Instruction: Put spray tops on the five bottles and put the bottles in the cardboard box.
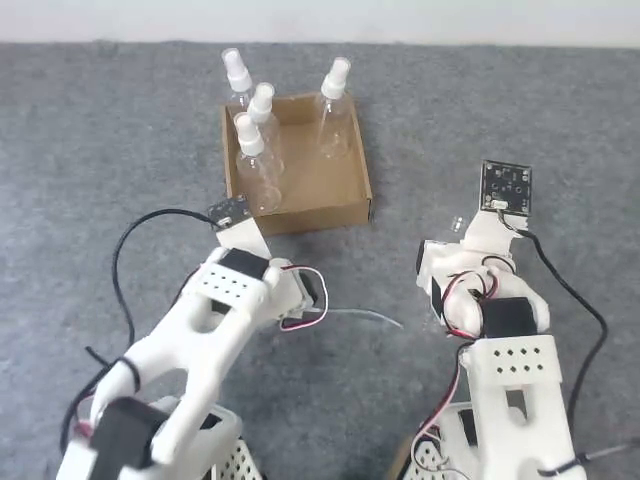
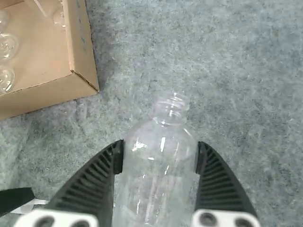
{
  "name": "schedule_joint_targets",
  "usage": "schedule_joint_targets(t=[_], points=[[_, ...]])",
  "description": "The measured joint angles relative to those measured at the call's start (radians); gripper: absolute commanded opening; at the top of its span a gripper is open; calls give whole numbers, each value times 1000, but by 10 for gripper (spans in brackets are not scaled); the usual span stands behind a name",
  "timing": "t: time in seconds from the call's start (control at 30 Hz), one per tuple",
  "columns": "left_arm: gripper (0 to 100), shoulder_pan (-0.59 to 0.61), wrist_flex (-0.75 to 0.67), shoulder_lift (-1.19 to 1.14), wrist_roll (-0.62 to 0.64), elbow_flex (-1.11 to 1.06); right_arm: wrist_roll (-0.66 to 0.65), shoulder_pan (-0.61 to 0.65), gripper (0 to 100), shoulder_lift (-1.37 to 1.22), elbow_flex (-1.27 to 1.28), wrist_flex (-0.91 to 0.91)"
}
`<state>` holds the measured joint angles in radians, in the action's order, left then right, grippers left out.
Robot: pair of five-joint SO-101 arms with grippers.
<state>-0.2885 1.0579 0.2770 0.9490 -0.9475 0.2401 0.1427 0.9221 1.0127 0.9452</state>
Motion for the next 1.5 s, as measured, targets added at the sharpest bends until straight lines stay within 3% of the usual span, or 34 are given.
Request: schedule_joint_targets(t=[0.3,0.53,0.7,1.07,1.4,1.5], points=[[235,2,-68,-57,51,5,0,0,111,0,0,0],[235,115,-124,-57,54,5,0,0,111,0,0,0],[235,130,-132,-57,54,5,0,0,111,0,0,0],[235,54,-135,-57,57,5,0,0,111,0,0,0],[234,78,-135,-57,57,5,0,0,111,0,18,-8],[191,78,-160,-57,57,-9,-2,-2,111,0,55,-54]])
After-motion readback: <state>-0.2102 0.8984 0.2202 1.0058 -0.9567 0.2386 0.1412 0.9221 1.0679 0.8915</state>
